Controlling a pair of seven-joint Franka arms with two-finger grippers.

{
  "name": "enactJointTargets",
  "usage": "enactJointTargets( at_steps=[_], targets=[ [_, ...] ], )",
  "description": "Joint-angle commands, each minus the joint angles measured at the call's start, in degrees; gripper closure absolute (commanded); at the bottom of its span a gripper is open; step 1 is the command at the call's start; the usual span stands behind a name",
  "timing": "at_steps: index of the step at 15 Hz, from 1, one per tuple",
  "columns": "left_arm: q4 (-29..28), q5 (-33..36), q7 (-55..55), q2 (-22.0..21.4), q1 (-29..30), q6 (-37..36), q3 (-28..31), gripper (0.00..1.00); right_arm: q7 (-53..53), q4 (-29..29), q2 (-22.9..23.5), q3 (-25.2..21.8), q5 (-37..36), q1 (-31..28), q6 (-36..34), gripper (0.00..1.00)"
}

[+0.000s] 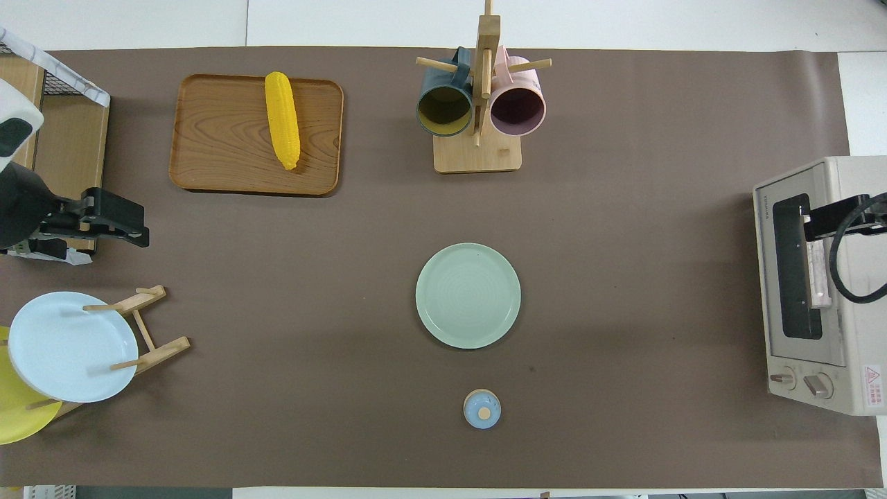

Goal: Put corn in oven

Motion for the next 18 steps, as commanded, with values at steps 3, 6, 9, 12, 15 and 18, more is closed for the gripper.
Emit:
enactJointTargets(
  at_steps=[3, 6, 9, 12, 15, 18],
  targets=[
    [-0.6, -0.7, -0.8, -0.8, -0.1, 0.8, 0.0, 0.0, -0.4, -1.1, -0.9, 0.1, 1.6, -0.5, 0.4, 0.0],
    [-0.7, -0.7, -0.4, -0.9, -0.1, 1.1, -0.1, 0.0, -0.4, -1.1, -0.9, 0.1, 1.6, -0.6, 0.4, 0.0],
    [-0.9, -0.7, -0.9, -0.9, -0.2, 2.1, -0.4, 0.0, -0.4, -1.1, -0.9, 0.1, 1.6, -0.6, 0.4, 0.0],
    [-0.8, -0.7, -0.7, -0.8, -0.1, 5.2, -0.4, 0.0, -0.4, -1.1, -0.9, 0.1, 1.6, -0.6, 0.4, 0.0],
    [-0.8, -0.7, 0.0, 0.2, -0.1, 7.1, -0.5, 0.0, -0.4, -1.1, -0.9, 0.1, 1.6, -0.5, 0.4, 0.0],
    [1.9, -0.1, 0.5, 6.8, -1.5, 8.9, -0.5, 0.0, -0.4, -1.1, -0.9, 0.1, 1.6, -0.6, 0.4, 0.0]
  ],
)
